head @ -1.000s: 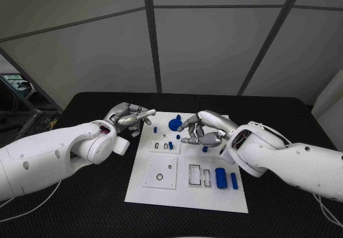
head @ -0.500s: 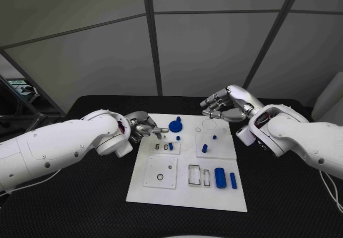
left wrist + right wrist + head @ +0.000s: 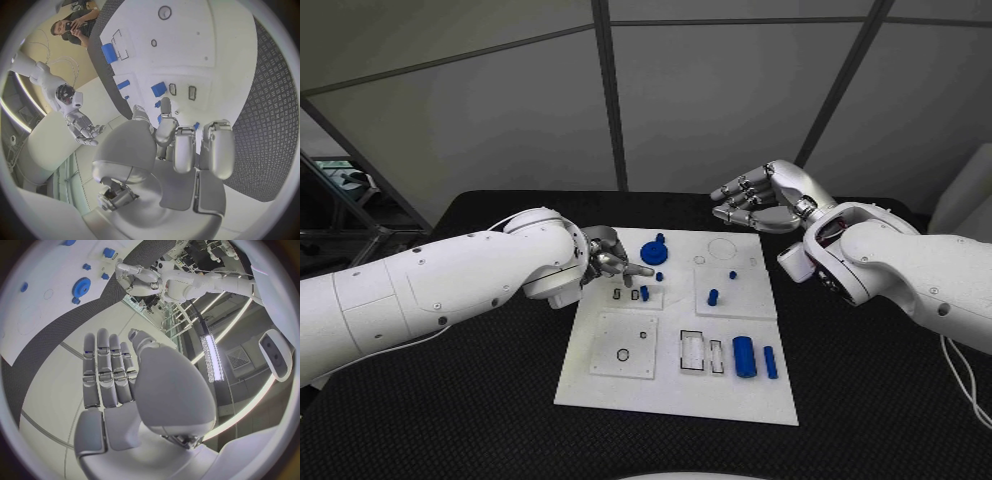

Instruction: Assemble the parts on the task board

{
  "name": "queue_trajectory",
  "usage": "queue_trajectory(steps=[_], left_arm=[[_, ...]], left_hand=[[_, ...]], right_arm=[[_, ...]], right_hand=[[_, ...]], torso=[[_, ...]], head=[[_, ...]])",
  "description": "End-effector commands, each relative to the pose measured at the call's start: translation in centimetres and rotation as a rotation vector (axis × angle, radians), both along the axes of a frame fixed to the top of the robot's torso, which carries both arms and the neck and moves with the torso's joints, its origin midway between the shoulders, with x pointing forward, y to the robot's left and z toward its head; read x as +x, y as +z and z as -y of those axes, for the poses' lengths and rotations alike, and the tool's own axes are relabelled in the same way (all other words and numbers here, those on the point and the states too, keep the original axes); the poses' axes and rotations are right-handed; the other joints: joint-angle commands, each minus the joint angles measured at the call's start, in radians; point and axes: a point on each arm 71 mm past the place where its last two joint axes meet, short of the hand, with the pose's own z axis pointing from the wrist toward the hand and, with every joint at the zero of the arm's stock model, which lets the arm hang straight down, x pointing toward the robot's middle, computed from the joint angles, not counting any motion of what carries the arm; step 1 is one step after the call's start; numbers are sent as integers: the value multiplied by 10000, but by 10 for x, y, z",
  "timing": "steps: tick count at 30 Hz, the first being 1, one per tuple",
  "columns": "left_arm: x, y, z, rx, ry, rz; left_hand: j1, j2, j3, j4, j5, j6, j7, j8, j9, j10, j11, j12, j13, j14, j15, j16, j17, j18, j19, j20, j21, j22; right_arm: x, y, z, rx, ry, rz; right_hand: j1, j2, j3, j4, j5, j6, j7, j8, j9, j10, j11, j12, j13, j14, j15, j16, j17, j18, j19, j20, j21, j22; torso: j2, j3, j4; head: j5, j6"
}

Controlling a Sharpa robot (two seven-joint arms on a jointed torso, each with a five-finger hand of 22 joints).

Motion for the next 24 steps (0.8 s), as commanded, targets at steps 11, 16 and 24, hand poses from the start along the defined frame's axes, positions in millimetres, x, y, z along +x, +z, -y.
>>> queue_trajectory(steps=[11,16,24], left_arm=[[7,-8,15,1425,-528,-381],[9,-9,20,1520,-649,-438],[9,-8,25,1514,-745,-420]], left_hand=[[-63,46,-48,-27,-27,-101,-21,69,67,-20,-15,-25,-41,905,-57,39,2141,11,62,16,41,378],[10,57,-33,-46,-24,-140,-22,111,131,-25,-16,-27,-39,906,-59,41,2144,10,61,13,43,384],[116,79,-5,-62,-15,-186,-23,164,213,-35,-16,-37,-44,906,-59,40,2144,8,63,13,48,399]], right_arm=[[3,2,2,178,-242,33],[4,2,2,170,-257,17],[5,1,2,153,-291,-15]], right_hand=[[-122,15,-43,-44,74,-39,84,-59,-11,4,92,-68,-70,58,68,-137,-38,99,46,64,-125,-67],[-113,17,-39,-57,89,-39,81,-56,-9,7,90,-73,-83,63,68,-158,-44,100,54,66,-143,-78],[-111,19,-37,-65,99,-37,81,-53,-8,12,90,-77,-93,72,68,-174,-48,101,61,67,-158,-88]], torso=[[10,-6,2],[12,-3,-1],[9,-12,17]], head=[[20,-50],[23,-51],[4,-88]])
